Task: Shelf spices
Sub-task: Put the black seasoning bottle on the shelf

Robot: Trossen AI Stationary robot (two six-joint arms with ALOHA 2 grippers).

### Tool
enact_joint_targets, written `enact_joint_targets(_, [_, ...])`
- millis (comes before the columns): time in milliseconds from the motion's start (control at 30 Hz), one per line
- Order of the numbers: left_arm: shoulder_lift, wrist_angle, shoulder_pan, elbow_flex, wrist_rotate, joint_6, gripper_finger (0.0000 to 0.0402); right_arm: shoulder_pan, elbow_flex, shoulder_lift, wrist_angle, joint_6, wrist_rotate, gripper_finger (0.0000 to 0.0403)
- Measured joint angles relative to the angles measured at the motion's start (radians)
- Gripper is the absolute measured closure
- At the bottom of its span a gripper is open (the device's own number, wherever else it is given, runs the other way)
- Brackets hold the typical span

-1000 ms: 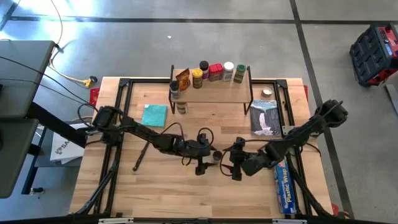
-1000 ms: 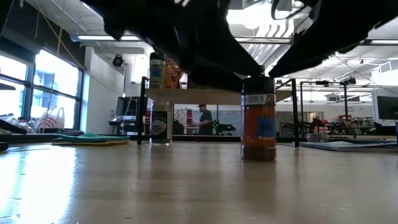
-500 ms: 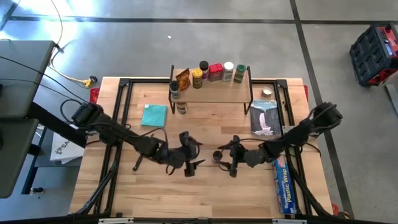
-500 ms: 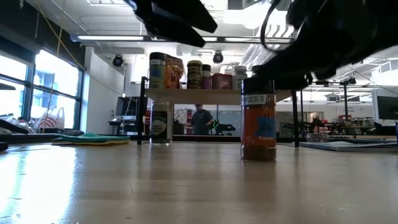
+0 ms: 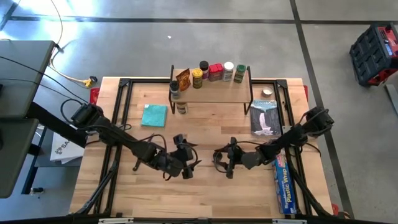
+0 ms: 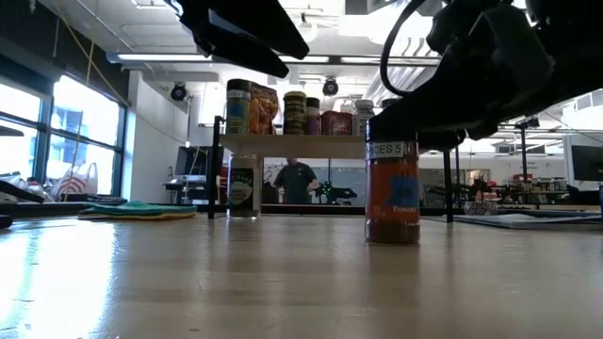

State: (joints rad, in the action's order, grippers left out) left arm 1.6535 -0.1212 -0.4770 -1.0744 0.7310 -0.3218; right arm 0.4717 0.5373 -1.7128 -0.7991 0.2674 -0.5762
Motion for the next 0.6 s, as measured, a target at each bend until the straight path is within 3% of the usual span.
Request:
enact_joint_targets(100, [0.0, -0.004, -0.01, 0.0, 0.023, -0.004, 0.0076, -0.002, 0.0, 0.0, 0.002, 0.023, 0.001, 0.0209])
enact_joint_targets(400, [0.0, -0.044, -0.04, 0.0, 0.062, -0.07, 0.0076, -0.029, 0.046, 0.098, 0.027, -0.035, 0.05, 0.0212])
enact_joint_targets(600, [0.0, -0.063, -0.083, 0.0, 0.117, -0.113, 0.0076, -0.129, 0.191, 0.278, 0.298, -0.153, 0.136, 0.0212])
